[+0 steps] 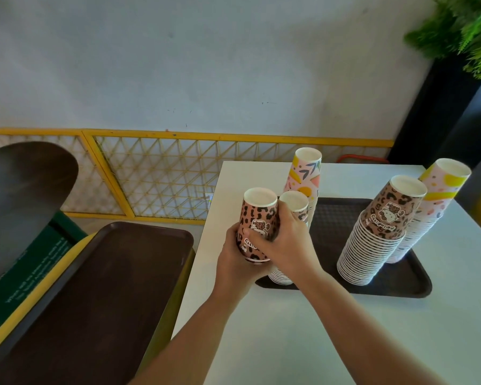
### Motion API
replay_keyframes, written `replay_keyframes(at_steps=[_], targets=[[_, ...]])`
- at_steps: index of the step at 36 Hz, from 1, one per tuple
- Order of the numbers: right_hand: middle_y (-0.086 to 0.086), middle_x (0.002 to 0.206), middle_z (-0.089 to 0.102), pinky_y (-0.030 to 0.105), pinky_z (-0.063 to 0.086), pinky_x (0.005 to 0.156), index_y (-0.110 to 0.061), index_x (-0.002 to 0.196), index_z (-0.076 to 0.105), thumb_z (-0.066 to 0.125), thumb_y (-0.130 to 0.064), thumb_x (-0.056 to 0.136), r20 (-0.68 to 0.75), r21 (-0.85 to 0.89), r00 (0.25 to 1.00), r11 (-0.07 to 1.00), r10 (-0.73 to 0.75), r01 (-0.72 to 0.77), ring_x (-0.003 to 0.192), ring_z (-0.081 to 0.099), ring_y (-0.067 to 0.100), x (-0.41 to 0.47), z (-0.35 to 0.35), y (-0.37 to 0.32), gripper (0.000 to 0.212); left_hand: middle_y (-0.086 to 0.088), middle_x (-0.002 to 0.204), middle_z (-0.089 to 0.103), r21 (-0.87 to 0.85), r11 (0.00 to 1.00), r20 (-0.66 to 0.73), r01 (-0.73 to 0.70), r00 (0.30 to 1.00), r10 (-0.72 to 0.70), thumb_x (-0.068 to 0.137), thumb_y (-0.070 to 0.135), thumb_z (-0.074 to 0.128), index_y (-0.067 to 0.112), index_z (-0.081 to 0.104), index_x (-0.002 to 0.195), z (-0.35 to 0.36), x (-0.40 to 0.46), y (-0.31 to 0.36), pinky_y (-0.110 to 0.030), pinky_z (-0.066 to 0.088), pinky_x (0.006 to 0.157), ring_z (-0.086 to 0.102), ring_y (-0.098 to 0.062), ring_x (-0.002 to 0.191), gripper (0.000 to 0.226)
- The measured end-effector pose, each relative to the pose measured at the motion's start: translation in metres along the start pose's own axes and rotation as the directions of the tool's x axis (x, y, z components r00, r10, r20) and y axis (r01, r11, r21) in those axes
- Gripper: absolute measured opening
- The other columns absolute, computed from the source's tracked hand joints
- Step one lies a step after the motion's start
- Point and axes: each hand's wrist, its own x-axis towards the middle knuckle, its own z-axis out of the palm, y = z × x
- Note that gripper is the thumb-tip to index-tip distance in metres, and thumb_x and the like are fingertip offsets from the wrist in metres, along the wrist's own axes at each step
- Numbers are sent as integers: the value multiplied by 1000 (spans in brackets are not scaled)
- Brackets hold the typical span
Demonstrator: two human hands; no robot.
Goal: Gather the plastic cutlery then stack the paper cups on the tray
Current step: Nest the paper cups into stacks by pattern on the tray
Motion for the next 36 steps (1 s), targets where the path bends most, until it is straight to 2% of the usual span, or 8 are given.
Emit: replay_keyframes(at_steps=[3, 7, 12, 22, 26, 29, 32, 36], targets=[[-2, 113, 61, 38, 50, 90, -17, 119, 47, 73, -40, 70, -3, 14, 1000, 1000, -4, 4, 108, 56, 16, 1, -2, -2, 60, 21, 104, 61, 16, 1000, 1, -11, 1000, 11, 52, 19, 91, 28, 44, 123, -1, 0, 0, -6, 49, 72, 59, 7, 95, 85], [-3, 110, 61, 35, 51, 89, -15, 122, 47, 73, -34, 71, -2, 58, 1000, 998, -4, 4, 106, 57, 14, 0, -7, -6, 61, 17, 107, 64, -21, 1000, -8, -22, 1000, 21, 50, 16, 91, 28, 46, 124, -1, 1, -2, -19, 54, 78, 63, 2, 97, 87], [-25, 94, 48, 29, 50, 87, -17, 127, 45, 72, -33, 73, -9, 67, 1000, 997, -26, 26, 100, 54, 7, 1, -13, -11, 63, 14, 111, 64, -62, 998, -5, -33, 999, 33, 49, 16, 92, 26, 45, 127, -3, 3, 0, -26, 56, 84, 63, -2, 101, 92], [-22, 86, 57, 1, 44, 64, -24, 104, 49, 71, -29, 74, -201, 97, 971, 984, -129, 151, 81, 58, -5, 17, -42, -20, 38, 13, 107, 62, -52, 998, 21, -44, 999, 45, 53, 7, 90, 20, 47, 120, -9, -2, -1, -9, 50, 74, 59, 7, 98, 80], [-22, 91, 57, 2, 45, 65, -12, 118, 49, 71, -26, 76, -345, 160, 929, 968, -130, 195, 81, 59, -12, 25, -60, -23, 49, 13, 104, 62, -35, 999, -37, -3, 999, 2, 53, 10, 90, 23, 48, 112, -8, -1, -5, -8, 49, 71, 61, 2, 95, 74], [-10, 100, 61, 10, 50, 72, -10, 122, 47, 72, -26, 78, -425, 139, 898, 972, -116, 191, 89, 60, 1, 32, -66, -18, 53, 10, 105, 63, -32, 999, -91, 12, 996, -14, 53, 12, 90, 22, 48, 112, -9, 0, -6, -10, 50, 71, 61, -4, 98, 73], [1, 114, 61, 24, 51, 82, -11, 127, 44, 73, -28, 76, -416, 86, 903, 984, -108, 157, 102, 59, 12, 35, -62, -4, 61, 7, 104, 63, -33, 999, -124, 4, 992, -9, 54, 12, 90, 20, 48, 112, -10, 1, -3, -7, 50, 70, 61, -5, 97, 72], [4, 120, 60, 26, 48, 84, -10, 130, 44, 73, -30, 75, -353, 28, 932, 995, -81, 97, 107, 58, 16, 32, -48, 17, 65, 4, 106, 64, -56, 998, -123, 9, 992, -15, 55, 13, 89, 18, 49, 114, -8, 2, 3, -16, 51, 73, 62, -10, 98, 72]])
